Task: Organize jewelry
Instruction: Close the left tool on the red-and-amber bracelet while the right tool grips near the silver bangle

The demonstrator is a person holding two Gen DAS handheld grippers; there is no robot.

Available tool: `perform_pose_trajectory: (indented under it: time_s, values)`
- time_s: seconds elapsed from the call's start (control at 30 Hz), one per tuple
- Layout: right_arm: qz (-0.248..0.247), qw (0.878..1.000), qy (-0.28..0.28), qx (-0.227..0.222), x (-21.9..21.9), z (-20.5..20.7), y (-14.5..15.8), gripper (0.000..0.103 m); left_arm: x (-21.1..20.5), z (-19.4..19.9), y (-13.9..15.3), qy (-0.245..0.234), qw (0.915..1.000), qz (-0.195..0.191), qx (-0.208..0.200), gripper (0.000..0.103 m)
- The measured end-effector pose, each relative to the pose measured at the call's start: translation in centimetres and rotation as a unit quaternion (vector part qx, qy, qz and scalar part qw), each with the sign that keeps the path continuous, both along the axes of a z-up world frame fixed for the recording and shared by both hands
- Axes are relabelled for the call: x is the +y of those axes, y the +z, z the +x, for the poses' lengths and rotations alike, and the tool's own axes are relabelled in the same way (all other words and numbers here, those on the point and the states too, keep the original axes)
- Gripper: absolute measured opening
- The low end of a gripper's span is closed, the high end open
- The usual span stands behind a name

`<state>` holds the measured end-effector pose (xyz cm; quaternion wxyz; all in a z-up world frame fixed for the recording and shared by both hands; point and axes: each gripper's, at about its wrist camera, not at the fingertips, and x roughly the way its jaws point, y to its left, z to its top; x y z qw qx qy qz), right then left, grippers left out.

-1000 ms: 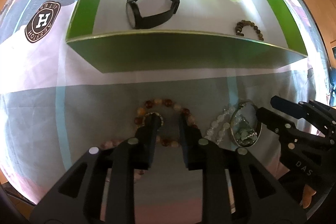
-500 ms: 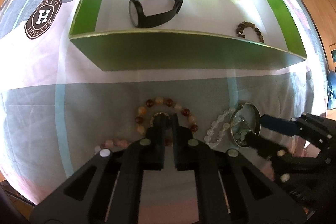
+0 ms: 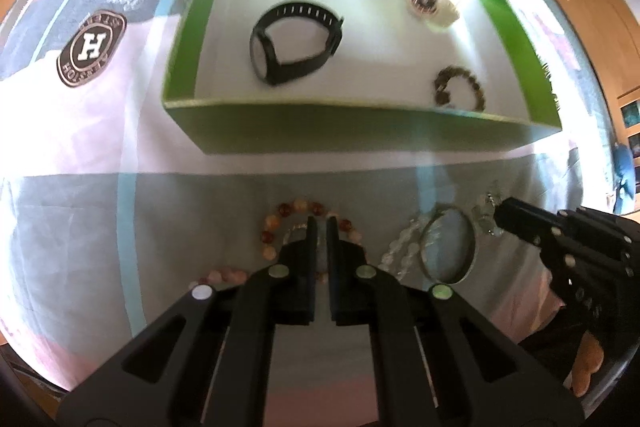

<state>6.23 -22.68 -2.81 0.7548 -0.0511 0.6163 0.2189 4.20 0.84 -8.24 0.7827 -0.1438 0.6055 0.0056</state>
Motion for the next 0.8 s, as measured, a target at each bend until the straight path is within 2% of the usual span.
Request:
perform_pose_trajectory:
  time_s: [0.2,0.43,0.57,0.63,0.7,0.8]
  values:
    - [-0.02,1.0,-0.011,0.002,-1.5,0.7,-0.3,0.003,0.7,-0.2,0.6,0.013,0.9999,-0.005,-0.006,0.004]
    - [-0.031,0.999,-0.007,0.015,-0.7,1.1,-1.6,0.003,2.5,-0.1,-0.5,0.043,0.9986,0.016,0.026,0.005]
    - [-0.038,0.999,-0.013,0.027,-0.4,1.4,-2.5,0.004,2.5,0.0,-1.4,0.039,0.9983,0.025,0.036,0.007]
    - [-0.042,0.999,-0.015,0.03,-0.4,1.5,-2.7,0.008,2.2,0.3,-1.7,0.035,0.9982,0.03,0.037,0.008]
    - [-0.042,0.998,-0.02,0.03,-0.5,1.6,-2.8,0.023,2.0,0.4,-2.0,0.033,0.9981,0.034,0.038,0.011]
    - [-0.048,0.998,-0.025,0.021,-0.6,1.8,-2.6,0.023,1.7,0.6,-2.5,0.03,0.9979,0.04,0.041,0.014]
